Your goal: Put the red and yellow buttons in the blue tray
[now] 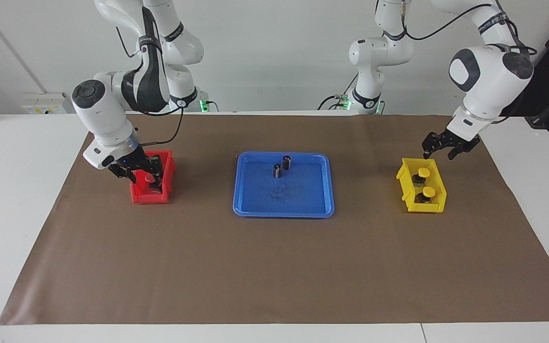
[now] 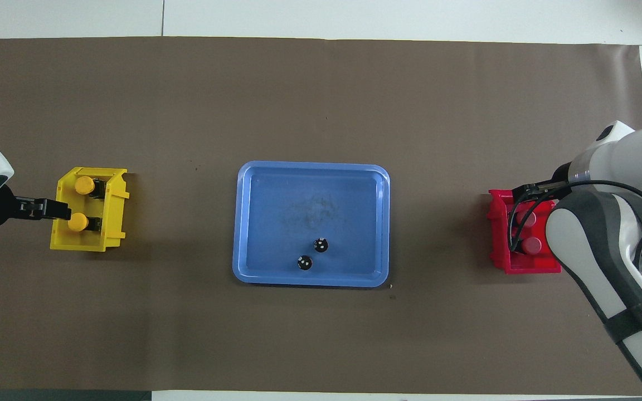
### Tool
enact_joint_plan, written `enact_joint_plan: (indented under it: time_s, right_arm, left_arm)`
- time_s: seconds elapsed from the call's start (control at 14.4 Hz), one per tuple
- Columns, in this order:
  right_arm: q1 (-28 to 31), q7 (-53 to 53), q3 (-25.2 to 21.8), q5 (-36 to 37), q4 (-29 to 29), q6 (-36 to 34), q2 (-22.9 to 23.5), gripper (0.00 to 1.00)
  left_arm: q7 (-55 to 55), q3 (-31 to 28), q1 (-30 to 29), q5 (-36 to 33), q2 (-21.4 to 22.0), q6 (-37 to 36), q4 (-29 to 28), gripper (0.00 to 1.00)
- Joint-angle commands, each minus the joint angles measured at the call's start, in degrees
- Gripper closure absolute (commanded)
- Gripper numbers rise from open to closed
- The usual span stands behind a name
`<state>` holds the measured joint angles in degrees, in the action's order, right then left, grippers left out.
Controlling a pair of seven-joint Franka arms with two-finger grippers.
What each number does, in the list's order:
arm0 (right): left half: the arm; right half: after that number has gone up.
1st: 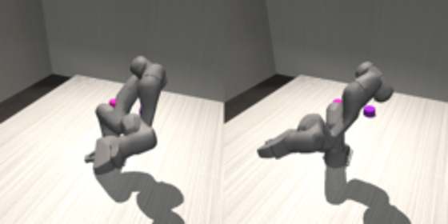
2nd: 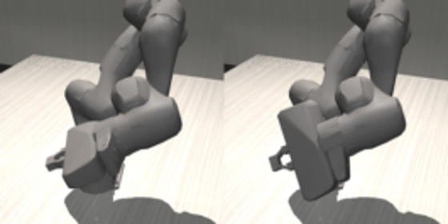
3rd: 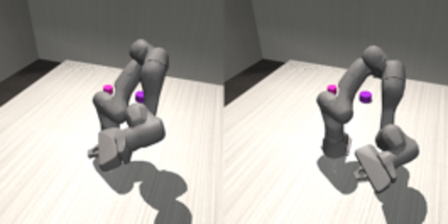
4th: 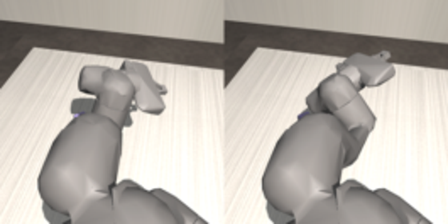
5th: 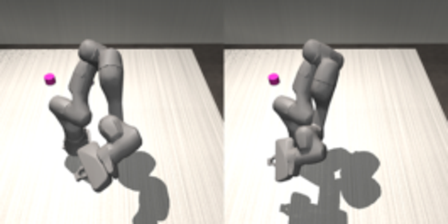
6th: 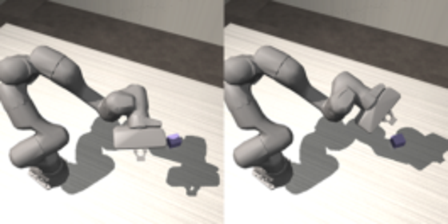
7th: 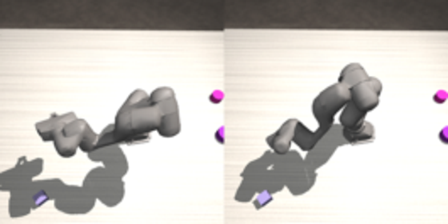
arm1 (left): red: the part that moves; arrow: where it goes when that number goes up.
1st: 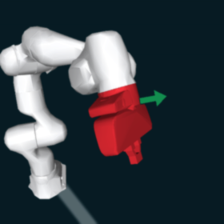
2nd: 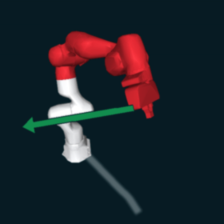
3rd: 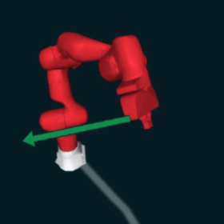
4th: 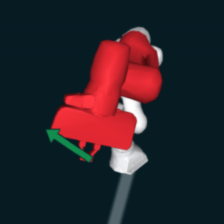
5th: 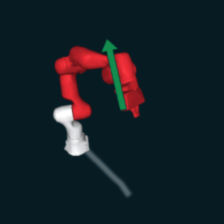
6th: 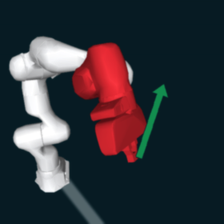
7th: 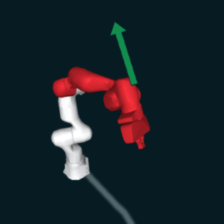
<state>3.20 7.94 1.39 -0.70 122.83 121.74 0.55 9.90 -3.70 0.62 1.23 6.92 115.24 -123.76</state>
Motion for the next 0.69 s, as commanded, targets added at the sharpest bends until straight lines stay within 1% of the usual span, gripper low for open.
enact_joint_plan:
  time_s: [0.0,0.14,0.28,0.35,0.62]
  right_arm:
    - [0.40,1.47,0.11,-0.88,1.79,1.66,-0.91,0.30]
    - [0.40,1.55,0.11,-0.97,2.93,2.36,-0.82,0.30]
    - [0.58,2.43,0.02,-0.97,5.91,4.81,-1.43,0.30]
    - [0.49,2.70,0.02,-0.97,6.45,5.17,-1.43,0.30]
    - [0.67,3.14,0.02,-0.97,6.63,5.35,-1.52,0.30]
  left_arm:
    - [-1.29,-0.17,0.61,-1.06,-0.50,4.36,-2.88,0.23]
    - [-1.38,-0.17,0.61,-1.06,-0.68,7.35,-4.82,0.24]
    - [-1.29,-0.17,0.53,-1.06,-1.73,8.15,-5.09,0.25]
    - [-1.37,-0.17,0.53,-1.06,-1.91,8.50,-5.09,0.25]
    - [-1.29,-0.17,0.35,-1.06,-3.22,9.64,-5.44,0.25]
